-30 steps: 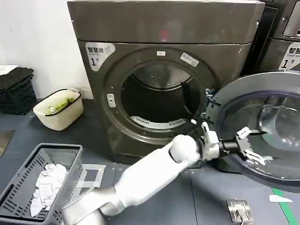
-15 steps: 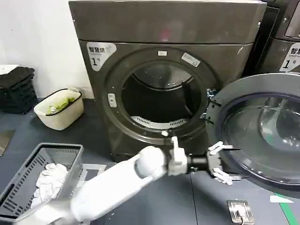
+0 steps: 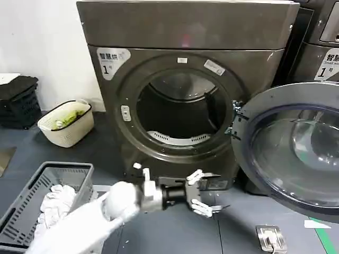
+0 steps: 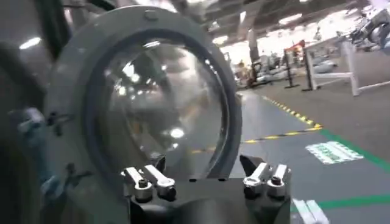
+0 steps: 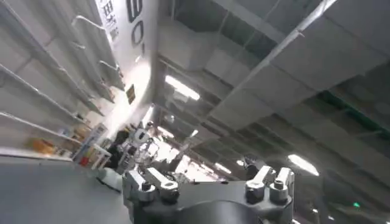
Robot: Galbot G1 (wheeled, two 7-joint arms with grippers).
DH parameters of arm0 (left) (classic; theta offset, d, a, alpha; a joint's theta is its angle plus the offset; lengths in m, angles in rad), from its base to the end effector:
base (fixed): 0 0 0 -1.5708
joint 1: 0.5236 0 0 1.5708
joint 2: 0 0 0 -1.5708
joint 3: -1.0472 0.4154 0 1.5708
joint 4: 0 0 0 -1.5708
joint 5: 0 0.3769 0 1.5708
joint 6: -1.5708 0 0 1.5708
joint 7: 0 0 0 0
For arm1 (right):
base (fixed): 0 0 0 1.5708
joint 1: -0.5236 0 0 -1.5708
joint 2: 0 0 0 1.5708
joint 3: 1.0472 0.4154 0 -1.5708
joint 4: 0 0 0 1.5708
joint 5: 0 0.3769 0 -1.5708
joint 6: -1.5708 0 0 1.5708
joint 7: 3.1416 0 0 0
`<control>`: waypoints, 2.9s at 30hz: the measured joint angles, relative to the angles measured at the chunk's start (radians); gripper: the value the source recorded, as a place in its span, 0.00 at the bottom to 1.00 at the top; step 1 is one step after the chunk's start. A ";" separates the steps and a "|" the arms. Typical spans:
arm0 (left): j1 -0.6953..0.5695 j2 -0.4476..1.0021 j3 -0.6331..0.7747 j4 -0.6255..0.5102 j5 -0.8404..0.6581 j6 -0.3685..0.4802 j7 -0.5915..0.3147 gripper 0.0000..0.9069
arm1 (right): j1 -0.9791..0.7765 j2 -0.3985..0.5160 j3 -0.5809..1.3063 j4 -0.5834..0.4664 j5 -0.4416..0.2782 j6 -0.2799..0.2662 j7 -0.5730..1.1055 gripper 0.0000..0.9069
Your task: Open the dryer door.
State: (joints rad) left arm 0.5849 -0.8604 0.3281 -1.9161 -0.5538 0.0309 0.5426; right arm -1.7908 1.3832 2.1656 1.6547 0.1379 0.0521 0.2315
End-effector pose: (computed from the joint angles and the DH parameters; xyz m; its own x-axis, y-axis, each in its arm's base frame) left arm 0.3840 -0.0146 -0.2469 -0.1874 0.9794 0.0755 0.9550 0.1637 0.2473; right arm -0.2276 -0.4396 -0.2080 0.0364 0.9126 -0.4072 0.8404 -0.2484 -0.4816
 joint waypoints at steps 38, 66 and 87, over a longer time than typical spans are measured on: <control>0.707 0.644 -0.947 0.251 0.341 -0.362 0.134 1.00 | 0.058 -0.153 -0.084 -0.163 -0.047 0.038 -0.028 1.00; 0.686 0.859 -0.939 0.499 0.943 -0.660 0.162 1.00 | 0.074 -0.127 -0.125 -0.166 -0.041 0.098 -0.053 1.00; 0.805 0.874 -0.918 0.421 1.298 -0.853 0.105 1.00 | 0.066 -0.093 -0.124 -0.164 0.033 0.157 -0.098 1.00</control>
State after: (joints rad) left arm 1.3900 0.0137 -0.5904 -1.4949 0.7441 -0.8226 0.6477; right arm -1.7246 1.2903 2.0416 1.4902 0.1704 0.2095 0.1336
